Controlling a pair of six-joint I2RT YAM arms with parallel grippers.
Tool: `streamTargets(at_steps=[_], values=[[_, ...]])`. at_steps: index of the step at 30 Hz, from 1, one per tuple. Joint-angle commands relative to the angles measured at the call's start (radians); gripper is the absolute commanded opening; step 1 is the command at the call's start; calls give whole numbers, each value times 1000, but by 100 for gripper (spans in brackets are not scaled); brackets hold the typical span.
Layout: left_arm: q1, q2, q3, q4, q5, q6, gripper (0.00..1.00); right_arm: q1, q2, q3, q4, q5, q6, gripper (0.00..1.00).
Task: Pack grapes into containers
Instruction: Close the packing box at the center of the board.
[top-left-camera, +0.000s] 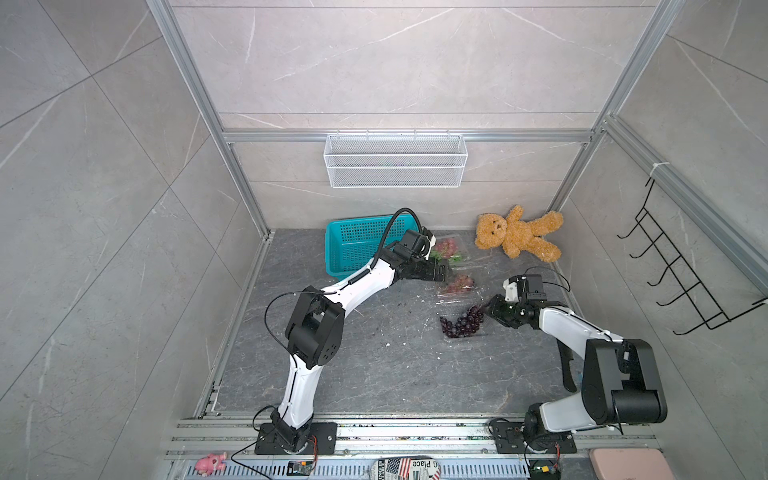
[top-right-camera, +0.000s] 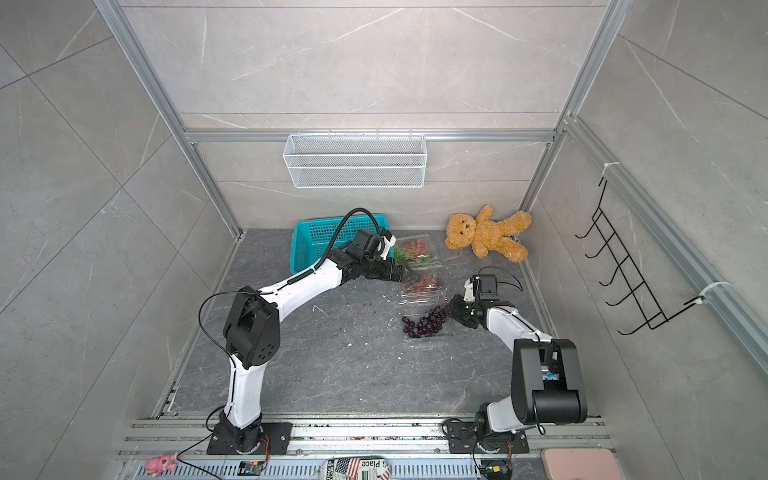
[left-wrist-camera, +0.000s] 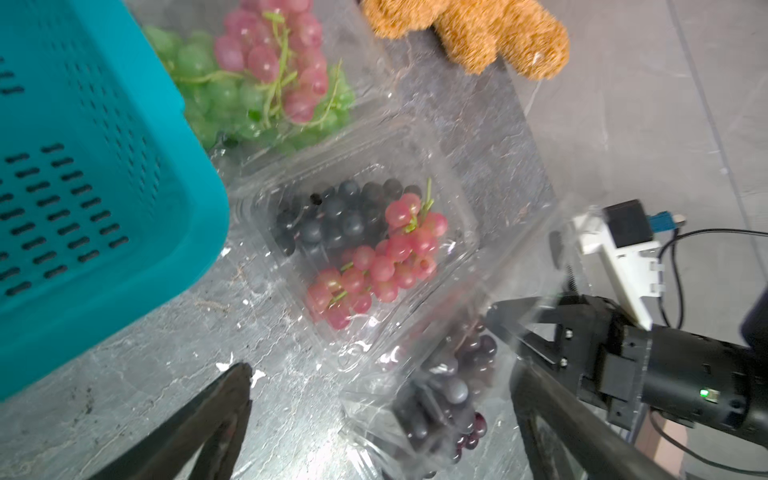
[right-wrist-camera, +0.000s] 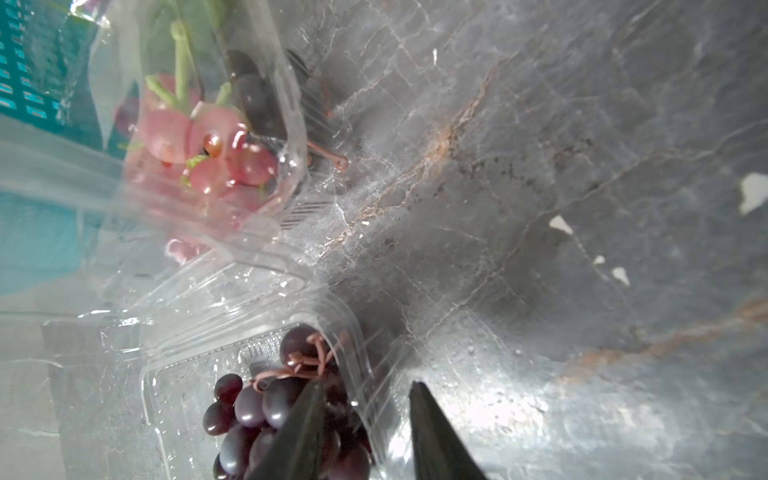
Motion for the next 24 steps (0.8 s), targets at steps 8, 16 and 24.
streamTargets(at_steps=[8, 16, 24], values=[[-6, 18, 22, 77, 108, -26, 99, 6, -104, 14, -81, 10, -12, 57], [-20, 11, 22, 97, 136, -38, 99, 0, -202, 30, -135, 5, -1, 87], [-52, -5, 12, 109, 138, -46, 100, -50, -279, 94, -166, -89, 46, 99]])
